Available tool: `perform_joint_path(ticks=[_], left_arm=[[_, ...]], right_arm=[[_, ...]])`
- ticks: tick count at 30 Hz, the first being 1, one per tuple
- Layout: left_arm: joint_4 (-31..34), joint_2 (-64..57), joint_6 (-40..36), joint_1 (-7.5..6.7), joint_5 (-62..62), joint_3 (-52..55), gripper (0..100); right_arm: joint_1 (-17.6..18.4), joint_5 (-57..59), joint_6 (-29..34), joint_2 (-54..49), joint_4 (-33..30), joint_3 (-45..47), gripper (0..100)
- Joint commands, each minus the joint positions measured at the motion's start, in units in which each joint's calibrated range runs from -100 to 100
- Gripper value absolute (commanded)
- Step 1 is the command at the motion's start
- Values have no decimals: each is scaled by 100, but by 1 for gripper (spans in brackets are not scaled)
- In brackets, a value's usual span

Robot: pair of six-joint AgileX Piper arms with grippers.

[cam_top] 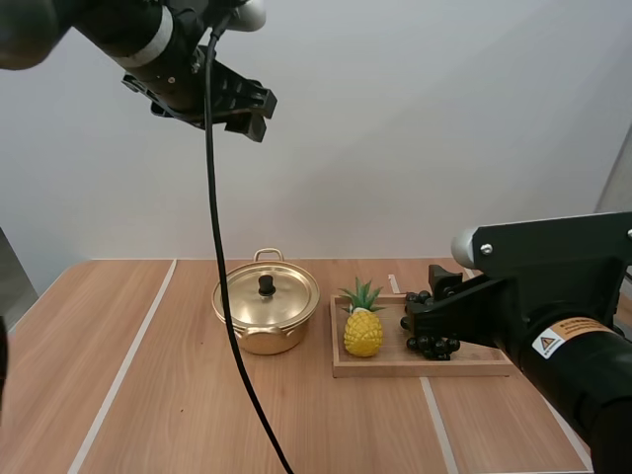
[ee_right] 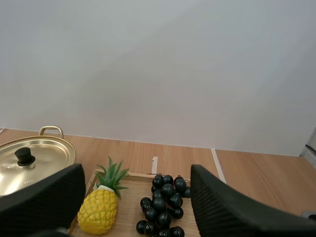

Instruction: Open the pot, put the pineapple inside, and close it

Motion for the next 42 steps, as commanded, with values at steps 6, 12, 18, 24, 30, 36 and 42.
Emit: perform_joint_path(ticks=[6, 12, 18, 24, 30, 36, 42], left_arm=[[-182, -7, 52, 9, 3, -51, 100], [-182, 20, 423, 9, -1291, -51, 100], [-287, 20, 391, 9, -1936, -51, 100], [-287, 20, 391, 9, -1936, -51, 100], [-287, 8, 385, 9, -1935, -51, 100], [-287, -3, 346, 9, -1864, -51, 100], [-287, -3, 355, 9, -1884, -51, 100]], right_arm=[[-5, -55, -48, 10, -27, -51, 100], [-5, -56, -48, 10, -17, -51, 100], [-5, -3712, -48, 367, -676, 112, 100], [-128, -3961, -15, 2592, -940, -573, 100], [-189, -3727, -17, 4930, 134, -2234, 100], [-123, -3411, -29, 6339, 28, -3866, 100], [-123, -3014, -49, 6816, 16, -4876, 100]])
